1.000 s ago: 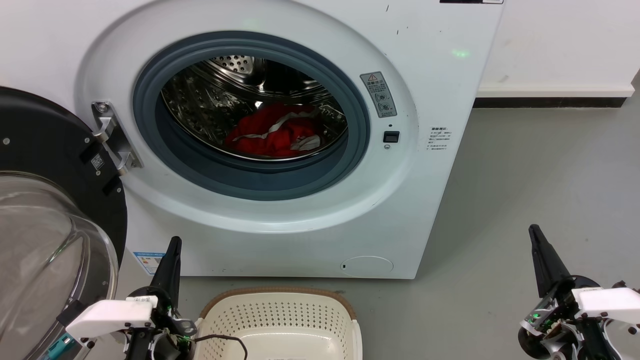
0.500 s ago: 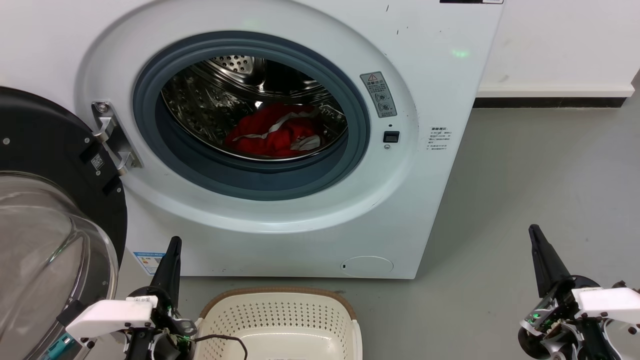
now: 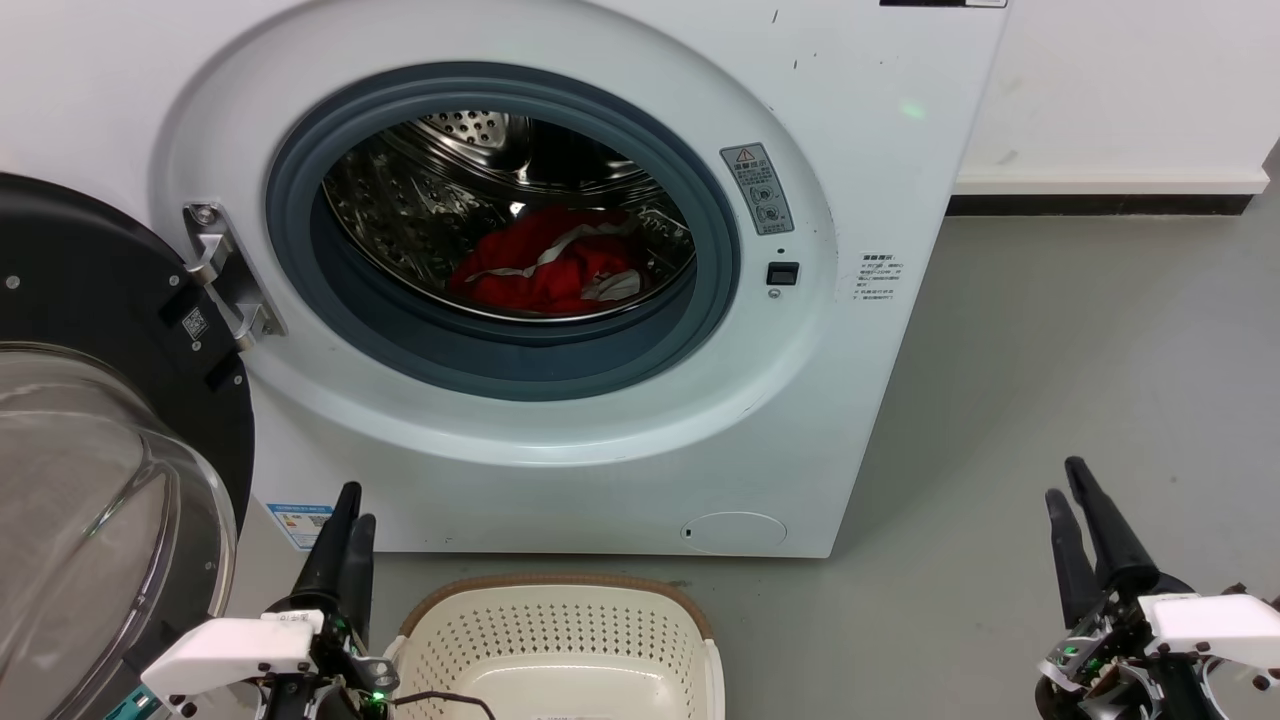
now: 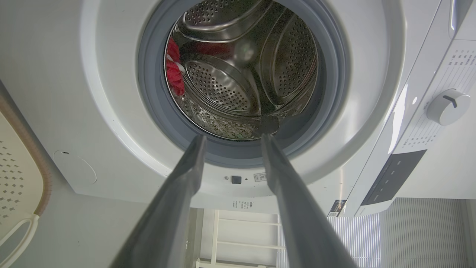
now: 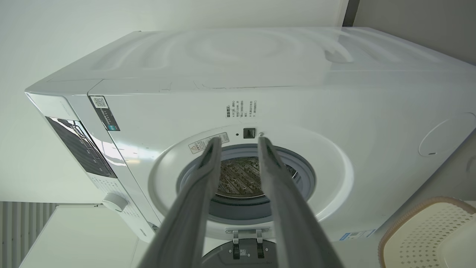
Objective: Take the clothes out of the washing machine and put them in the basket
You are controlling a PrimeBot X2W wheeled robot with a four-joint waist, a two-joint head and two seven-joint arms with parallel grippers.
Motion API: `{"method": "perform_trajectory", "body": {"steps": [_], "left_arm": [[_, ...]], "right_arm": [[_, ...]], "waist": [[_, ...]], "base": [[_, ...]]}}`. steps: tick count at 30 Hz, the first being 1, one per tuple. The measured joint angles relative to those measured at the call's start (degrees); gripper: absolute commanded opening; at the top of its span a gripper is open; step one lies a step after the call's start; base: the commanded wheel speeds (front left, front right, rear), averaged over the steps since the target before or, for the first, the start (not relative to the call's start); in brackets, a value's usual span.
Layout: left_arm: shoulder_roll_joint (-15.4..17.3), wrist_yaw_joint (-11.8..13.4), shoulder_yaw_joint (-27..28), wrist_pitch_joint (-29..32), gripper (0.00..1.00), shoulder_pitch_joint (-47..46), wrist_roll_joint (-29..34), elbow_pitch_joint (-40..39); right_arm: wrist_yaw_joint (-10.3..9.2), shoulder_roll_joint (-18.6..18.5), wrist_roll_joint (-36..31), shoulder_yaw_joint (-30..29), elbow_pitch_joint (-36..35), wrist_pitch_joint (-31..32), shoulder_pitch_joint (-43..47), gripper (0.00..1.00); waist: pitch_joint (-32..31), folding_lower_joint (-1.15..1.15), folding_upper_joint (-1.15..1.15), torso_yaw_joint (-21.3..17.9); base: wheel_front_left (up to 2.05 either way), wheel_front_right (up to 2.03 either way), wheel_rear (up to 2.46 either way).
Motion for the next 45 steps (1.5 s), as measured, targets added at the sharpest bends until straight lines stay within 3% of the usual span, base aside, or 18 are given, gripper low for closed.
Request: {"method": "perform_trajectory", "body": {"steps": [11, 18, 36, 45], "left_arm": [[0.0, 0.0, -2.8, -3.1, 1.0, -0.2, 1.8, -0.2], [0.0, 0.0, -4.0, -4.8, 1.0, -1.2, 7.7, -1.5], [0.0, 0.0, -7.4, -8.9, 1.0, -2.5, 31.1, -4.9], [0.0, 0.0, -7.9, -10.6, 1.0, -3.3, 41.8, -5.4]], "right_arm": [[-0.01, 0.0, -2.4, 1.5, -1.9, -3.1, 0.6, 1.0], [-0.01, 0.1, -7.1, 1.4, -3.4, -5.0, 0.8, 1.0], [-0.01, 0.1, -34.6, 2.0, -8.0, -9.0, 1.8, 1.0], [-0.01, 0.1, -45.1, 2.5, -9.2, -10.7, 2.5, 1.0]], "waist": [[0.1, 0.0, 0.0, -0.1], [0.2, 0.0, 0.0, -0.1], [0.3, 0.0, 0.0, 0.0], [0.3, 0.0, 0.0, 0.0]], "base": [[0.0, 0.0, 0.0], [0.0, 0.0, 0.0], [0.0, 0.0, 0.0], [0.0, 0.0, 0.0]]}}
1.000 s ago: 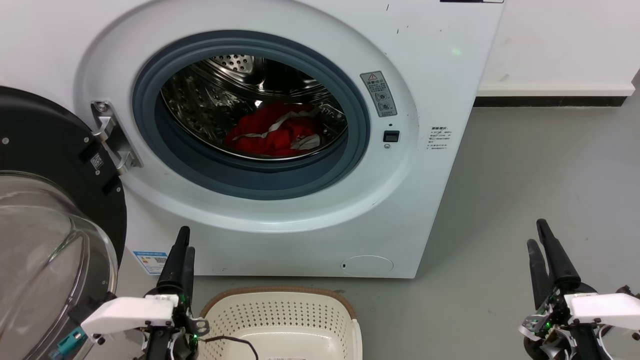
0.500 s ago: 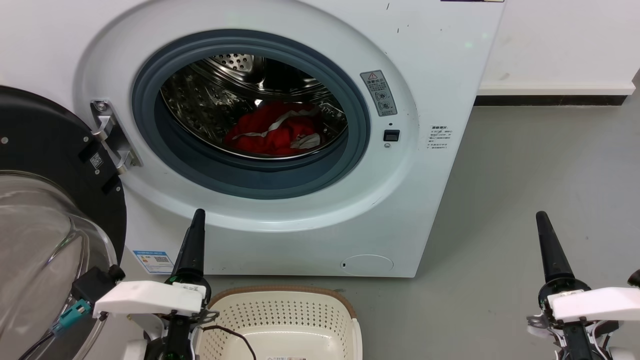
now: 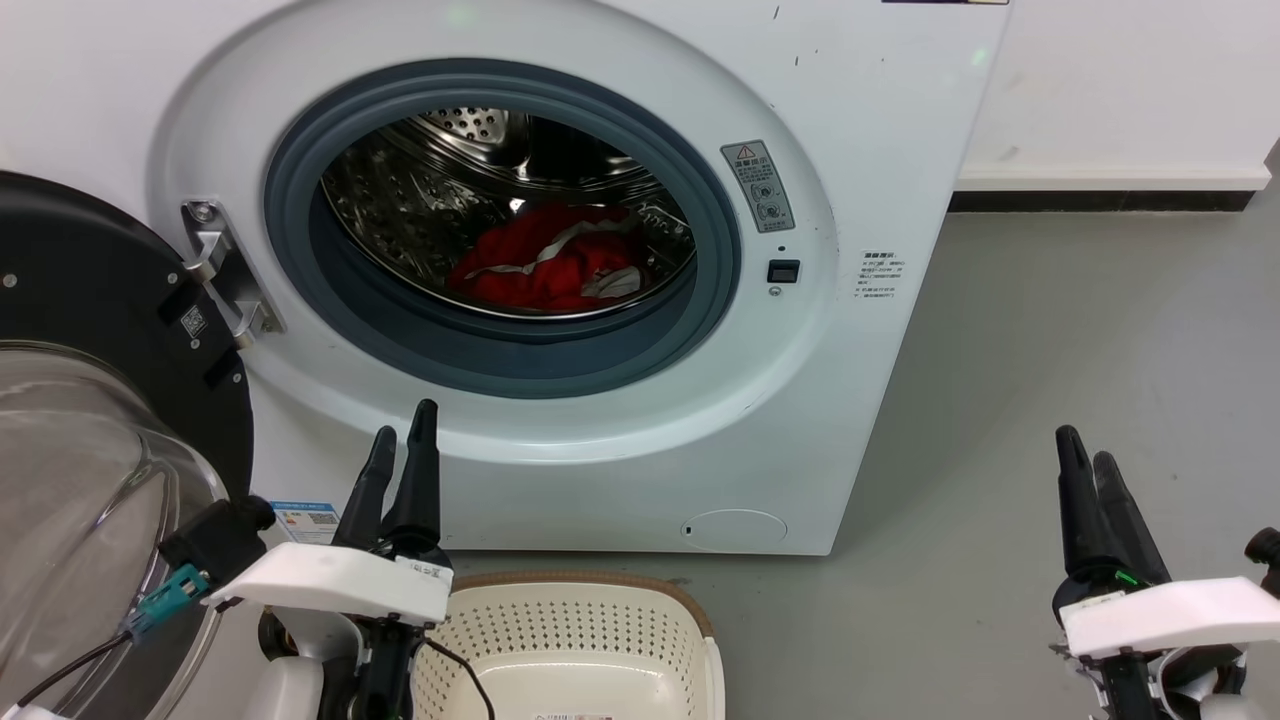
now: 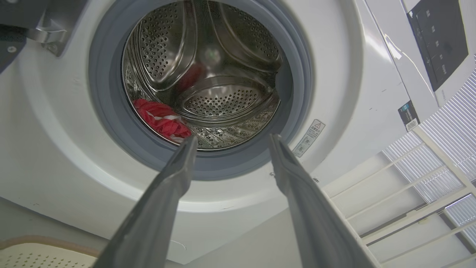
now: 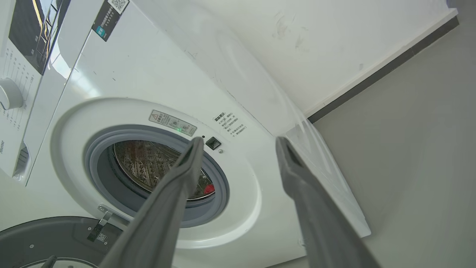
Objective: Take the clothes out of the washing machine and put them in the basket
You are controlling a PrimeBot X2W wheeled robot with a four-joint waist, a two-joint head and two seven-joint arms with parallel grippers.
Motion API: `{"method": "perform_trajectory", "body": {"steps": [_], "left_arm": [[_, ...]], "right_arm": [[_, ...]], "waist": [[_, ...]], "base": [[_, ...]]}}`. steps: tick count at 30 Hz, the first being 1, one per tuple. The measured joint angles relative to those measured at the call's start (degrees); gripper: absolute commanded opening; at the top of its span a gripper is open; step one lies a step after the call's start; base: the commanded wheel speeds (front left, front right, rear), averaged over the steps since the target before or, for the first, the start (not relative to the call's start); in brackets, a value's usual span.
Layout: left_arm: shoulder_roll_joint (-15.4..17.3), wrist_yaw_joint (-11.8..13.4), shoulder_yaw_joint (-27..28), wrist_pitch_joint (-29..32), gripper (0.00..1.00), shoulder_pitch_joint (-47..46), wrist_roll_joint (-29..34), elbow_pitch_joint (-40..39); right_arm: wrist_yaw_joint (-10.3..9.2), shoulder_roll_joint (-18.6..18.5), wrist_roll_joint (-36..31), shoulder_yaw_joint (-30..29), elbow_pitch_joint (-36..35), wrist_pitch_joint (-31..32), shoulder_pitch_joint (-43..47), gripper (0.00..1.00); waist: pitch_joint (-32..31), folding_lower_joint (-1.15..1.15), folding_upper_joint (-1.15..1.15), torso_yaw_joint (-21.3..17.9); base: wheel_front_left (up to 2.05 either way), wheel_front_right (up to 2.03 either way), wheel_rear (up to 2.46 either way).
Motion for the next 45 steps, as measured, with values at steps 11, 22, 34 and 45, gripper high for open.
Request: {"method": "perform_trajectory", "body": {"steps": [11, 22, 34, 45], "left_arm": [[0.0, 0.7, -1.8, -1.9, 1.0, -0.2, 10.2, 0.1], [0.0, 1.1, -2.6, -3.6, 1.0, -0.9, 19.0, 0.9], [0.1, 1.5, -3.6, -5.4, 1.0, -1.7, 27.0, 2.0], [0.1, 2.4, -4.2, -6.9, 1.0, -2.3, 33.1, 2.7]], "right_arm": [[0.01, 0.0, -11.0, 0.2, -0.6, -1.9, 0.7, 1.0], [0.01, 0.0, -20.3, 0.2, -0.5, -3.7, 1.5, 1.0], [0.01, 0.0, -28.5, 0.1, -0.4, -5.4, 1.6, 1.0], [0.02, 0.0, -34.6, 0.1, -0.3, -6.5, 1.6, 1.0]], "waist": [[-0.3, 0.0, 0.0, 0.1], [-0.6, 0.0, 0.0, 0.1], [-0.4, 0.01, 0.0, 0.1], [-0.3, 0.01, 0.0, 0.3]], "base": [[0.0, 0.0, 0.0], [0.0, 0.0, 0.0], [0.0, 0.0, 0.0], [0.0, 0.0, 0.0]]}}
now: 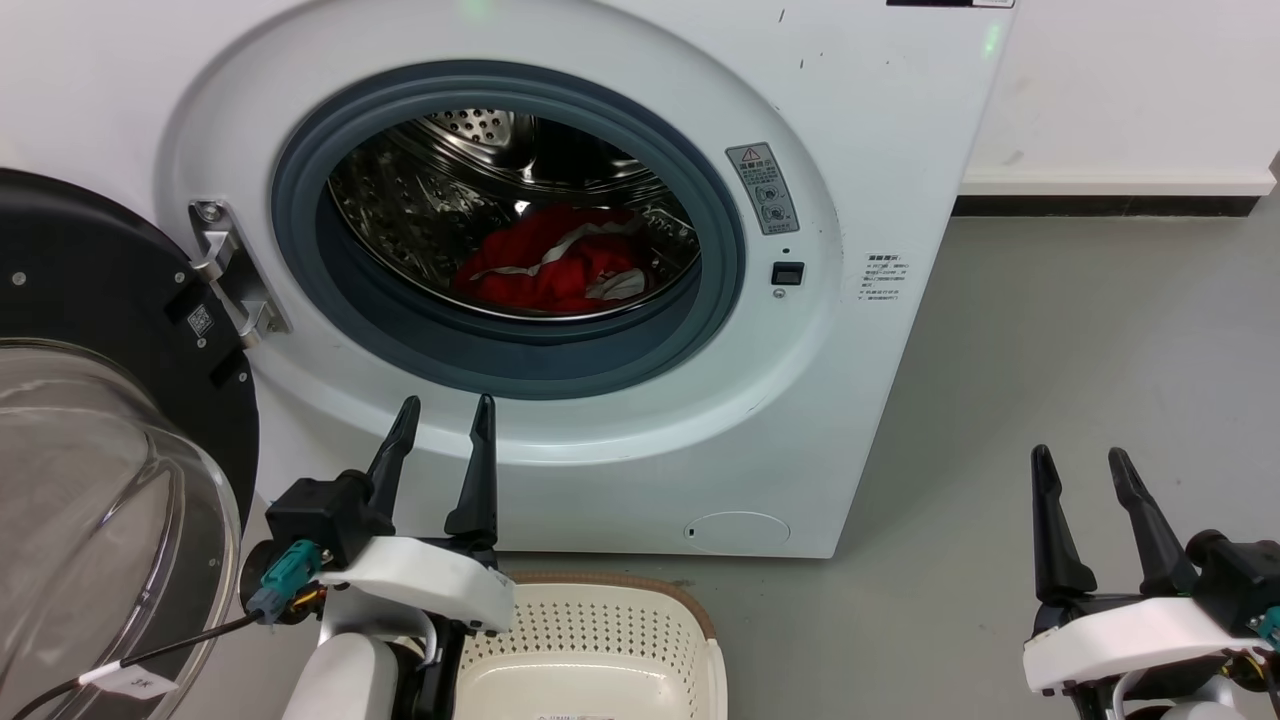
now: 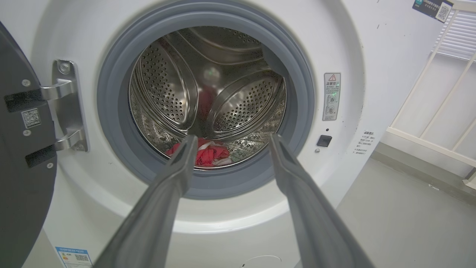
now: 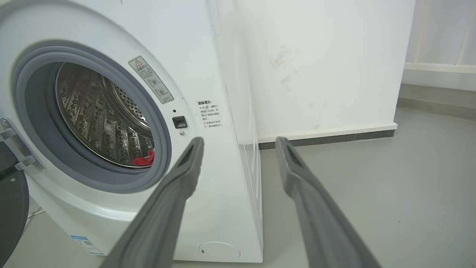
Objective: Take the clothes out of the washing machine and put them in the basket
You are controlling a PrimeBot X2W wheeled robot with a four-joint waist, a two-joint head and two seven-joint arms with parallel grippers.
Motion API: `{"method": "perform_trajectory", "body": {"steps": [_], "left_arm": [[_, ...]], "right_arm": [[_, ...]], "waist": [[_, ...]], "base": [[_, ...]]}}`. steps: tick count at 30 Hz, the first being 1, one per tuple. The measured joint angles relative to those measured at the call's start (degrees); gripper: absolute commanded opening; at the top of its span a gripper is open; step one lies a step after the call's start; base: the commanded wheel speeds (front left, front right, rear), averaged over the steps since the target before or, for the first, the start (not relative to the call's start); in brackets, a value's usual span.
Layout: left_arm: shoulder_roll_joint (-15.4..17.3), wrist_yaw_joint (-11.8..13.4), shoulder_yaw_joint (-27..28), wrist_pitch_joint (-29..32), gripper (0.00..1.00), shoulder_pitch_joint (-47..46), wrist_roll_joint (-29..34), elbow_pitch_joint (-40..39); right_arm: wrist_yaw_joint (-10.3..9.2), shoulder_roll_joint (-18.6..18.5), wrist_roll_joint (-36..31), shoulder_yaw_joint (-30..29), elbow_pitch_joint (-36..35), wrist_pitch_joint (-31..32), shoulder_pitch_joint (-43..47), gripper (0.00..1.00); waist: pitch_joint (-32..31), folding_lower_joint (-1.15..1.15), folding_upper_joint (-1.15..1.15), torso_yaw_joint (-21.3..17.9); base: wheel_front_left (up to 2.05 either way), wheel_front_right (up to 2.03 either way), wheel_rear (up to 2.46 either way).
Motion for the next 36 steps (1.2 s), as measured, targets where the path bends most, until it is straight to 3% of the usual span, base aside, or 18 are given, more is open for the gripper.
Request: {"method": "perform_trajectory", "body": {"steps": [36], "left_arm": [[0.0, 1.8, -1.2, -3.8, 1.0, 0.5, 14.7, 0.0]], "right_arm": [[0.0, 0.0, -15.3, -0.8, 0.2, -3.0, 0.0, 1.0]], "waist": [[0.4, 0.0, 0.0, 0.8]], "base": [[0.0, 0.0, 0.0]]}}
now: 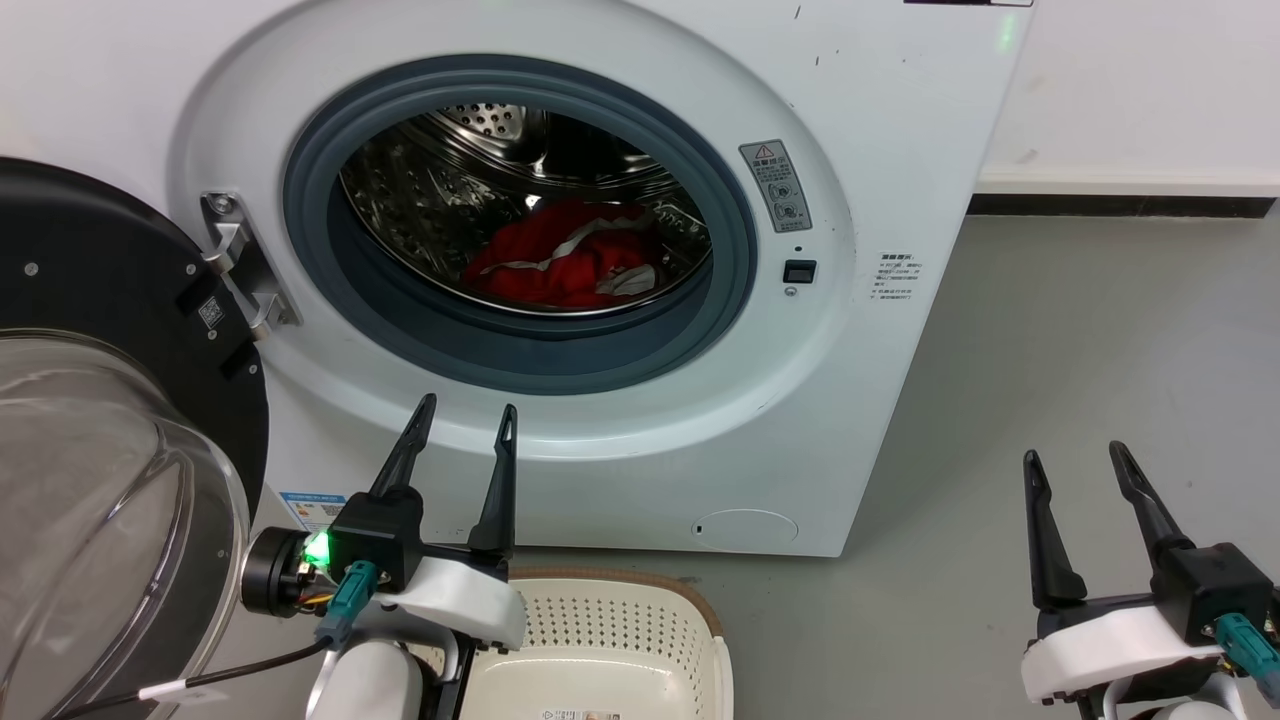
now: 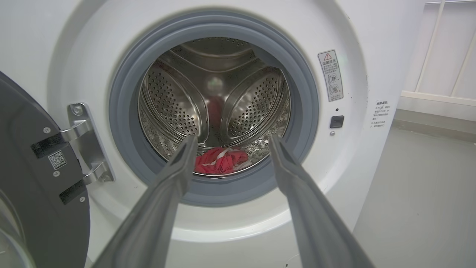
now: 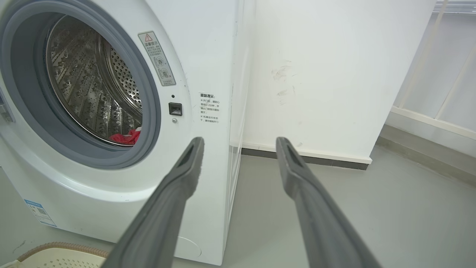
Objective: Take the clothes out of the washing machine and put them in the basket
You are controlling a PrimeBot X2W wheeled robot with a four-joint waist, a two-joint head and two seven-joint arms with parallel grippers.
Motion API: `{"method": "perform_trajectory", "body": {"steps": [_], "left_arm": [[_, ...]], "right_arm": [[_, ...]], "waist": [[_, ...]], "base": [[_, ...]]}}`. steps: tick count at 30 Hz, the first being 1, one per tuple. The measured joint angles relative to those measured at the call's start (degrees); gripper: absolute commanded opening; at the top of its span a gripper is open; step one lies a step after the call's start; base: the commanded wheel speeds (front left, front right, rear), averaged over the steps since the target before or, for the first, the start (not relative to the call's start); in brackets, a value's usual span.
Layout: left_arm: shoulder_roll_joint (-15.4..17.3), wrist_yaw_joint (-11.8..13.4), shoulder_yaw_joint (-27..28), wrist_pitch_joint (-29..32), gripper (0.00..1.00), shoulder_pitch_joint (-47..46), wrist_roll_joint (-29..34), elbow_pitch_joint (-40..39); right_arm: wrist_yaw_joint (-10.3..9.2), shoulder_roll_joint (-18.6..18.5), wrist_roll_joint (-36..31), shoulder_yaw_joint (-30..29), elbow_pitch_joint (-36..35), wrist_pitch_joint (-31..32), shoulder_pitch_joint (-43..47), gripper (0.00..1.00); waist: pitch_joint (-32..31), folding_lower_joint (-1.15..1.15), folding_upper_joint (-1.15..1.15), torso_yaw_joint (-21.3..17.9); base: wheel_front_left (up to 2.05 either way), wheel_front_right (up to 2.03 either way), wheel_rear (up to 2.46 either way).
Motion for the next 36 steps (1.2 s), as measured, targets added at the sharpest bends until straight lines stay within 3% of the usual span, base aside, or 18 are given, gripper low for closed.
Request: {"method": "perform_trajectory", "body": {"steps": [26, 36], "left_arm": [[0.0, 0.7, -0.1, -0.2, 1.0, 0.5, -1.0, -0.1], [0.0, 2.6, 0.4, -0.2, 1.0, -4.9, -1.2, -0.5]], "right_arm": [[0.0, 0.0, 0.5, -0.4, 0.2, 0.0, -0.1, 1.0], [0.0, 0.0, 1.5, 0.5, -2.2, -0.2, -2.9, 1.0]], "waist": [[0.9, 0.0, 0.0, 0.3], [5.9, 0.0, 0.0, 0.0]], "base": [[0.0, 0.0, 0.0], [0.0, 0.0, 0.0]]}}
